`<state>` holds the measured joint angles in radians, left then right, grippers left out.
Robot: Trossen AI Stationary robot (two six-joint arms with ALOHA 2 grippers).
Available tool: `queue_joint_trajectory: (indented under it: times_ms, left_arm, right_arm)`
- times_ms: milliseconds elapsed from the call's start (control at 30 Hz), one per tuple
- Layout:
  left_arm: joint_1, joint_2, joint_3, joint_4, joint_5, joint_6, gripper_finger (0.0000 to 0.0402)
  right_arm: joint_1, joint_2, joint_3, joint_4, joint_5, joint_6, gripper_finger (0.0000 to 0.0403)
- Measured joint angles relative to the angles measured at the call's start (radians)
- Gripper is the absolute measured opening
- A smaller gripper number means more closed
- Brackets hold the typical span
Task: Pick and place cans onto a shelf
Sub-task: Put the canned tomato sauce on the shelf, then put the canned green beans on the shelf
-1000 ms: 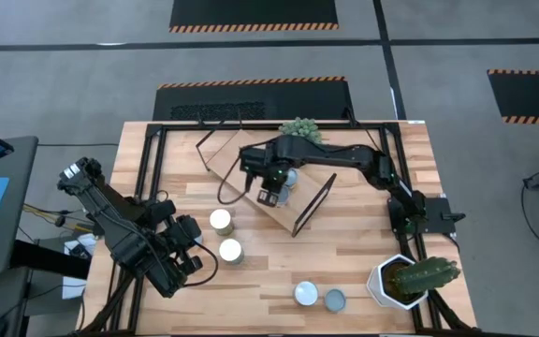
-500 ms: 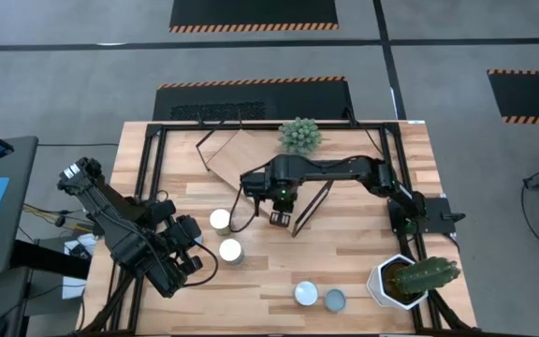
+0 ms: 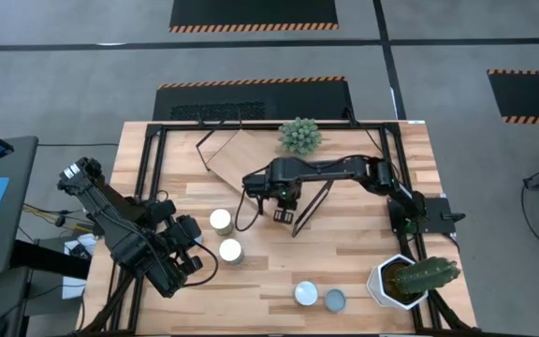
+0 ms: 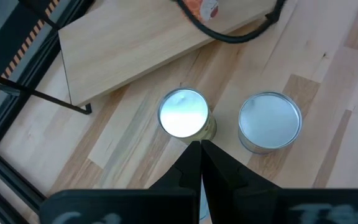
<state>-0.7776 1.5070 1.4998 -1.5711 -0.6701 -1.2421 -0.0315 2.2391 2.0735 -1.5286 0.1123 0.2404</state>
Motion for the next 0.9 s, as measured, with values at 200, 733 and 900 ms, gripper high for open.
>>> queue_joint_trajectory:
  times_ms: [200,733,900]
  left_arm:
    - [0.0,0.0,0.0,0.0,-0.004,0.007,0.0]
    - [0.0,0.0,0.0,0.0,-0.023,0.002,0.0]
    - [0.0,0.0,0.0,0.0,-0.023,0.001,0.0]
  right_arm:
    - [-0.01,0.0,0.0,0.019,0.002,0.015,0.0124]
    - [-0.007,0.0,0.005,-0.001,-0.005,0.024,0.0124]
    - [0.01,-0.066,0.06,-0.039,-0.019,0.024,0.0124]
